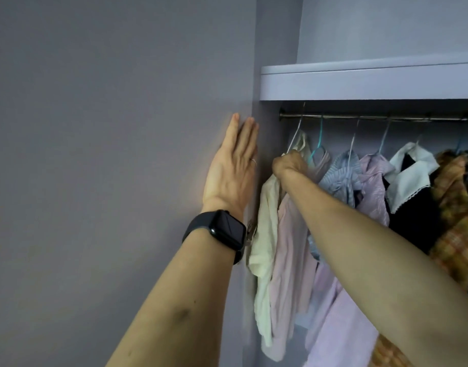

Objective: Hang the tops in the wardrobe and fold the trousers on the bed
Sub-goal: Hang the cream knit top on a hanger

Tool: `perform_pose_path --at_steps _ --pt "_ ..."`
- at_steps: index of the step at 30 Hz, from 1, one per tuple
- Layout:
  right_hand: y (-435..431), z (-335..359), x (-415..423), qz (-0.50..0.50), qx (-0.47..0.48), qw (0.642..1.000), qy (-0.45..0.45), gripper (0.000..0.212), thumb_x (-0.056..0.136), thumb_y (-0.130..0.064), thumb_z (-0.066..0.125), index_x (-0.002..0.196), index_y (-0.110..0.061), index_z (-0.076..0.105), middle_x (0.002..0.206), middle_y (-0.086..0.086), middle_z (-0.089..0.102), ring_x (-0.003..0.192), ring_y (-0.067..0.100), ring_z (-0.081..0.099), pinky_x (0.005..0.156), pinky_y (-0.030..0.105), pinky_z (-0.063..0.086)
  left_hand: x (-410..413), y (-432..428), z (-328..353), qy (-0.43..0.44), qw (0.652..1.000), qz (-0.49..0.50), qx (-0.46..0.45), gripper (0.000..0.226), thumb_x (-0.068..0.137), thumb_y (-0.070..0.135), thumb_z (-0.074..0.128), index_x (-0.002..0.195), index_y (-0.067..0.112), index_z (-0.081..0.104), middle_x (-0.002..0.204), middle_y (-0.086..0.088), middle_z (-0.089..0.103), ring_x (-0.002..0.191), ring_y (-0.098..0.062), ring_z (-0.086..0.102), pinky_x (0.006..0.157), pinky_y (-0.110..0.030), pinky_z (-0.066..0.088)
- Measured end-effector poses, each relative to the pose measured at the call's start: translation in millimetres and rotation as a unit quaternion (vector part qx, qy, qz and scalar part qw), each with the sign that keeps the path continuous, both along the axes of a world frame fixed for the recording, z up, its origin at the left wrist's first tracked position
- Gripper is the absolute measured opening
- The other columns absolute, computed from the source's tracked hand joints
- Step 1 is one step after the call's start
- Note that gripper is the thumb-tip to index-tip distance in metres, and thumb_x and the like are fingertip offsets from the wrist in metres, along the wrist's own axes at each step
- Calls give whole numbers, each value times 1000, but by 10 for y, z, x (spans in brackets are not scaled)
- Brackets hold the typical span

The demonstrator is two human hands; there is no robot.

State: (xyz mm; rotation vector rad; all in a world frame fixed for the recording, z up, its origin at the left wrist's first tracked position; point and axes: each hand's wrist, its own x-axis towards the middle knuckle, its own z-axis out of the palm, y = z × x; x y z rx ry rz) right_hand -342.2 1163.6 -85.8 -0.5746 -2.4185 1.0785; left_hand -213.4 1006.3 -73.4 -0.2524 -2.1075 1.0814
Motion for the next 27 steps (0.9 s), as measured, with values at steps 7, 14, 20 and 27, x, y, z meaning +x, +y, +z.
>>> perform_pose_path --at_steps 7,14,20,27 --pt "176 -50 -264 -12 52 997 -56 43 96 -13 52 137 -1 55 140 16 58 128 33 57 104 37 49 -64 -4 -33 20 999 -23 -27 63 107 41 12 159 5 2 165 -25 -10 152 -44 -13 115 -67 -13" --pt "135 -385 -153 12 -1 999 -52 58 98 -43 53 142 -5 47 142 17 56 131 35 54 103 35 45 -61 22 -38 17 999 -30 -21 63 107 37 12 158 2 4 165 -26 -6 152 -44 -10 111 -68 -16" --pt "-64 -692 378 79 1 994 -80 69 92 -35 61 150 -9 34 151 18 46 136 38 47 106 37 40 -4 27 -48 -31 999 -29 8 62 106 34 15 158 3 3 164 -27 -12 151 -45 -14 110 -67 -20" --pt "-131 -655 1627 204 80 976 -4 47 90 -16 64 137 -17 58 146 9 52 136 30 45 110 32 32 212 68 12 -168 976 -30 138 63 102 39 22 160 19 11 166 -18 -13 151 -39 -20 110 -58 -32"
